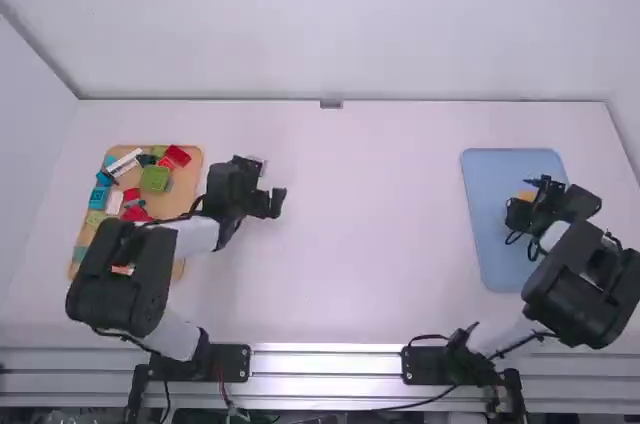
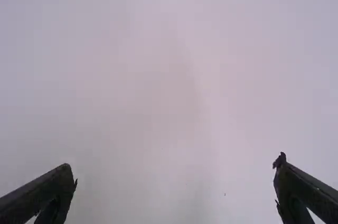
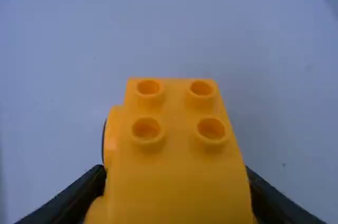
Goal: Assemble lego blocks to make yellow taxi
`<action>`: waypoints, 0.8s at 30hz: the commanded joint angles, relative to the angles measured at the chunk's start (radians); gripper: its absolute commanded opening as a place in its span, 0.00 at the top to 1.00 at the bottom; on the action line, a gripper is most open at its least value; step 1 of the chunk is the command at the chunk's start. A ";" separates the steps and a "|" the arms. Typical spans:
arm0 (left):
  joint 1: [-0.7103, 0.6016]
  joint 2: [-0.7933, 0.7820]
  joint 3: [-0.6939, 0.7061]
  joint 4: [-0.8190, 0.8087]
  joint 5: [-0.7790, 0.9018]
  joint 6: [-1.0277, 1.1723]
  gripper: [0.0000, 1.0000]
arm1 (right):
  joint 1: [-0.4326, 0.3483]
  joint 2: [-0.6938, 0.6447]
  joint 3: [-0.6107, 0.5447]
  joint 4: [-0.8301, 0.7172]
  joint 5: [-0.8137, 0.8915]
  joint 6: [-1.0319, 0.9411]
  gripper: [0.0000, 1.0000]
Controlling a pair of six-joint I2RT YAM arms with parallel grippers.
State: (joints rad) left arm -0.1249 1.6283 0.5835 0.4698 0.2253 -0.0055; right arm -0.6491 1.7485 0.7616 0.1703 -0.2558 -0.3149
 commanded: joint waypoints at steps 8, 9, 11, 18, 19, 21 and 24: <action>-0.023 -0.290 0.011 -0.200 -0.134 -0.025 0.01 | 0.124 -0.071 0.100 -0.181 0.214 0.005 0.01; -0.028 -0.345 0.011 -0.239 -0.161 -0.025 0.01 | 0.147 -0.097 0.105 -0.195 0.229 0.005 0.01; -0.034 -0.426 0.011 -0.293 -0.194 -0.025 0.01 | 0.183 -0.148 0.106 -0.216 0.232 0.005 0.02; -0.034 -0.737 0.011 -0.476 -0.245 -0.024 0.01 | 0.337 -0.367 0.106 -0.320 0.227 0.005 0.01; -0.032 -0.759 0.011 -0.488 -0.245 -0.025 0.01 | 0.349 -0.381 0.106 -0.327 0.227 0.005 0.02; -0.016 -0.805 -0.001 -0.490 -0.232 -0.012 0.02 | 0.379 -0.414 0.093 -0.321 0.240 0.017 0.03; 0.016 -0.837 -0.034 -0.470 -0.225 0.006 0.05 | 0.410 -0.445 0.062 -0.290 0.256 0.048 0.06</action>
State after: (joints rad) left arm -0.1314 0.7982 0.5812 0.0048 0.0029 -0.0181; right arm -0.2474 1.3159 0.8360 -0.1223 -0.0223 -0.2962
